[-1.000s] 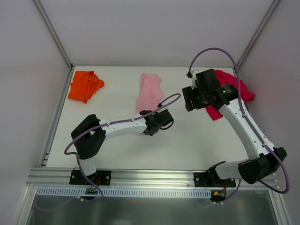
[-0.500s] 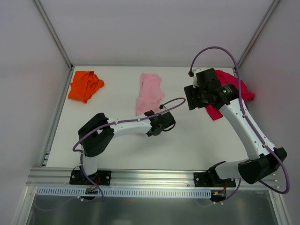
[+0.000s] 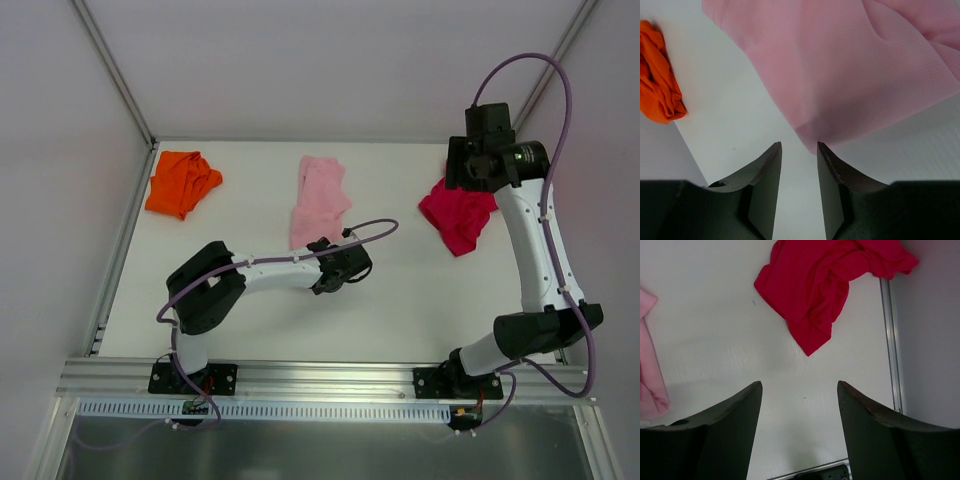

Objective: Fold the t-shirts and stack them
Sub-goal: Grab one side of the 2/3 rectangular tshirt with left arm

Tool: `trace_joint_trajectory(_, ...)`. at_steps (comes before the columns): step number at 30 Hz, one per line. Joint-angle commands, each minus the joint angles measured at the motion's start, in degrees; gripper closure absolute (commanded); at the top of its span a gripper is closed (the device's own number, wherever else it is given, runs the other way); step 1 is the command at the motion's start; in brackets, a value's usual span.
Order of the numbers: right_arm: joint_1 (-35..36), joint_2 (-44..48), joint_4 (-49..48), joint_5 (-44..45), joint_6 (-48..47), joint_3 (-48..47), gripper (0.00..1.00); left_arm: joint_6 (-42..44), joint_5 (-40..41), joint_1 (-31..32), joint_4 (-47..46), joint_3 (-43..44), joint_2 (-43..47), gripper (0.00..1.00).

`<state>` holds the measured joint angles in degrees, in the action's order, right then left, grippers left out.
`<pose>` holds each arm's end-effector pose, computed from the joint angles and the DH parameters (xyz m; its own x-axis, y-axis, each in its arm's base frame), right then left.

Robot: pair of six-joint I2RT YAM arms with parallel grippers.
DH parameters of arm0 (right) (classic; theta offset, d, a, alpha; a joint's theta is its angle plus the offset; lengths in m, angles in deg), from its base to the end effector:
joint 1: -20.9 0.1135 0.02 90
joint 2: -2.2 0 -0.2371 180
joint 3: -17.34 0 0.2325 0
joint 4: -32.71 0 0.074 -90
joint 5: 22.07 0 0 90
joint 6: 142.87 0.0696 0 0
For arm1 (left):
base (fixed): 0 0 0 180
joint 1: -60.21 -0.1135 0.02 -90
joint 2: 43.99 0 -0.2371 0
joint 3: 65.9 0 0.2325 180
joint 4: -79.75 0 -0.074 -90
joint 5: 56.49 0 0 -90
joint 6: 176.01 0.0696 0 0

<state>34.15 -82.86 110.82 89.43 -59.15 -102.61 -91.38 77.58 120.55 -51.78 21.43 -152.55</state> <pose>0.2895 0.0420 0.3877 -0.6677 -0.2618 -0.6969 -0.0265 0.9439 -0.3292 0.2178 -0.2847 0.1378 -0.5093 0.7585 -0.4065 0.4593 0.6390 0.6170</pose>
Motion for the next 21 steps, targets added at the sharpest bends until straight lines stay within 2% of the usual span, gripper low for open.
trace_joint_trajectory(1, -2.62, -2.65, 4.07, 2.24, 3.12, -6.88, 0.34, 2.38, 3.56, 0.22, 0.14, 0.31, -0.78, 0.65)
trace_joint_trajectory(5, -3.06, -4.32, 4.26, -1.27, 3.56, -9.79, 0.34, 1.76, 2.25, 0.57, 1.2, 0.66, -0.87, 0.65)
trace_joint_trajectory(13, -3.06, -4.42, 3.38, -2.86, 3.38, -7.86, 0.34, 1.5, -3.46, 3.56, 2.52, 1.71, 1.94, 0.58)
trace_joint_trajectory(21, -3.06, -4.15, 2.94, -3.56, 3.12, -7.34, 0.34, 3.69, -5.14, 4.79, -0.99, -0.57, 2.12, 0.56)
